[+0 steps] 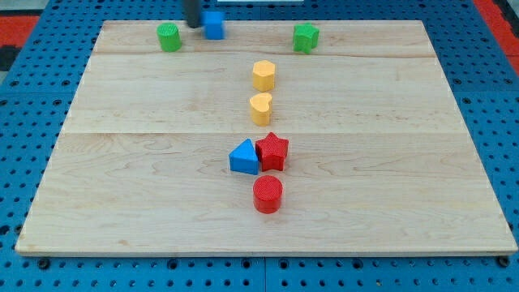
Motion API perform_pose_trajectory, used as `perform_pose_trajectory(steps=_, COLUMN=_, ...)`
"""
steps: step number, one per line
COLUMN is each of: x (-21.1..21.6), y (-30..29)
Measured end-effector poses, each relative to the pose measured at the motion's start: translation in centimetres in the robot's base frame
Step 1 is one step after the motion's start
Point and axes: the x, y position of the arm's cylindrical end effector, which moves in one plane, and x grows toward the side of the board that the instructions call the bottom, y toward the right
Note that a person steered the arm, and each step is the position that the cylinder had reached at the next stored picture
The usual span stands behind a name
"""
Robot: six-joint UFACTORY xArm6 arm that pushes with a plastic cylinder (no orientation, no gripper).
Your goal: Push blue cube into the green star
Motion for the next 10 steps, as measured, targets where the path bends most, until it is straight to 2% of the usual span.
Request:
perform_pose_trajectory(steps=1, x=0.7, y=8.5)
perform_pose_trajectory(steps=2, x=0.7, y=11.8)
perform_pose_trajectory(steps=4, x=1.6, y=22.0)
perform_pose_trajectory(steps=5, x=4.3, y=25.5)
perform_pose_trajectory(steps=6, x=6.2, y=23.7)
perform_pose_trajectory(steps=7, x=5.0, y=23.9)
perform_pose_trajectory(steps=8, x=2.3, y=26.5)
perform_pose_trajectory(steps=9, x=2.5, y=23.6)
perform_pose_trajectory(steps=10, x=4.9, y=22.9)
